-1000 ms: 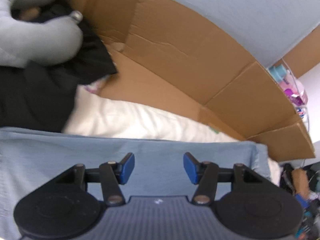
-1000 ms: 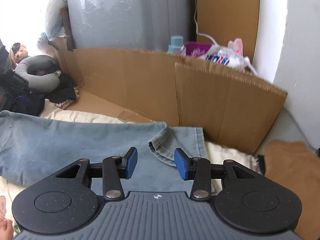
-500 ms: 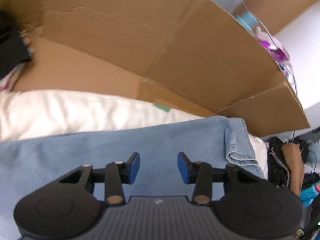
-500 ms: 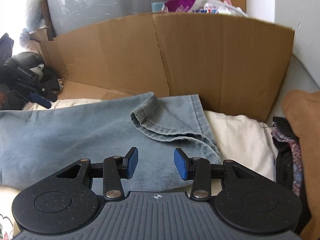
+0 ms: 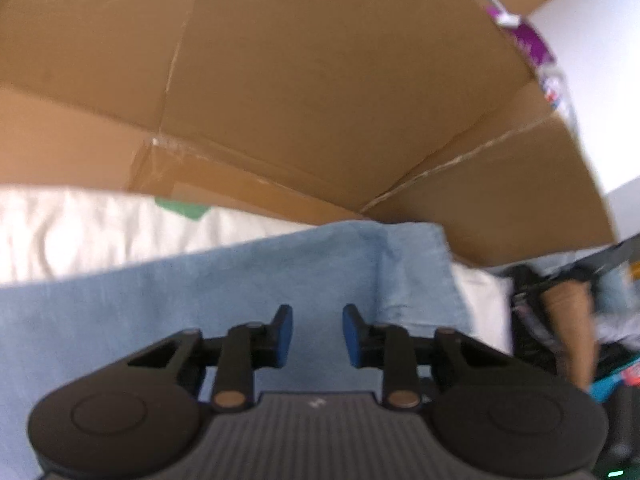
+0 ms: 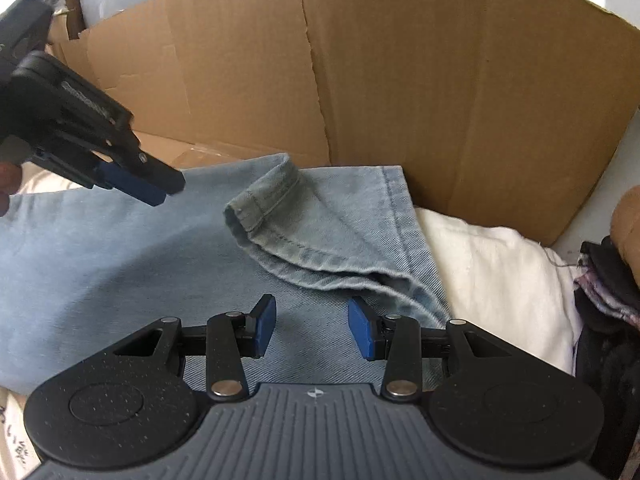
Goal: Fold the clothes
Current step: 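Move both open grippers over the jeans hem near the cardboard box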
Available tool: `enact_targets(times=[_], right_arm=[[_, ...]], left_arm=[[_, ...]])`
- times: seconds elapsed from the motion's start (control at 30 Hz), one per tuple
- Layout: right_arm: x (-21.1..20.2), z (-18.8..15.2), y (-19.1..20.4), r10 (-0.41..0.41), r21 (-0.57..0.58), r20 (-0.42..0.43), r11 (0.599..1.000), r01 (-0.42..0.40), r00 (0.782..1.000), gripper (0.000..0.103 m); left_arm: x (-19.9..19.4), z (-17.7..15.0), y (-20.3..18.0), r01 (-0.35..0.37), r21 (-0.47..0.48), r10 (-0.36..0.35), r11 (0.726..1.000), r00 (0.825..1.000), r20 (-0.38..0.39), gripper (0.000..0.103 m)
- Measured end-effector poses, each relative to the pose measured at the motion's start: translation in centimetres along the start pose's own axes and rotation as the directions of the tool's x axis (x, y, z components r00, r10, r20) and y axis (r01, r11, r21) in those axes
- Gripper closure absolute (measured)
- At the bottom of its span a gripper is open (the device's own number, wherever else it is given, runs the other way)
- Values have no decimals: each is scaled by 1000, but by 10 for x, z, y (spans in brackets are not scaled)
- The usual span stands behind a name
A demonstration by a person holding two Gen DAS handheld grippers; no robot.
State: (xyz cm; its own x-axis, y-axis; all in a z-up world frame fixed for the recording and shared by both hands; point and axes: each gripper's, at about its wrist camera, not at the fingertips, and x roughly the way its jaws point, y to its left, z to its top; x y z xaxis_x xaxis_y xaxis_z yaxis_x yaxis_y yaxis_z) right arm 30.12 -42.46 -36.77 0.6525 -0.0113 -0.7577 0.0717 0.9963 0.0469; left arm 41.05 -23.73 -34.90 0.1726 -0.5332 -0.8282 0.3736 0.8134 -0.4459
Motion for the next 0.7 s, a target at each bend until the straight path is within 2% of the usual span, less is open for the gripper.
enact_targets(times=[0.07, 0.2, 0.43, 0.6, 0.7], right_arm=[[1, 0, -6, -17, 8, -1, 1000, 17, 1000, 56], [-2, -1, -18, -37, 26, 8, 999, 37, 999, 59], [-9, -6, -33, -43, 69, 13, 997, 42, 999, 63], [-24, -12, -42, -69, 88, 26, 994, 66, 997, 61], [-38, -15, -56, -66, 157, 41, 986, 59, 997, 61]], left_arm=[[7, 1, -1, -3, 1, 3, 1000, 1000, -12, 80], [17, 2, -14, -10, 55, 12, 998, 999, -32, 81], [37, 11, -45, 26, 123, -26, 992, 1000, -1, 81], [50, 23, -57, 23, 126, -26, 992, 999, 27, 81], [58, 26, -64, 18, 136, -22, 990, 999, 32, 80]])
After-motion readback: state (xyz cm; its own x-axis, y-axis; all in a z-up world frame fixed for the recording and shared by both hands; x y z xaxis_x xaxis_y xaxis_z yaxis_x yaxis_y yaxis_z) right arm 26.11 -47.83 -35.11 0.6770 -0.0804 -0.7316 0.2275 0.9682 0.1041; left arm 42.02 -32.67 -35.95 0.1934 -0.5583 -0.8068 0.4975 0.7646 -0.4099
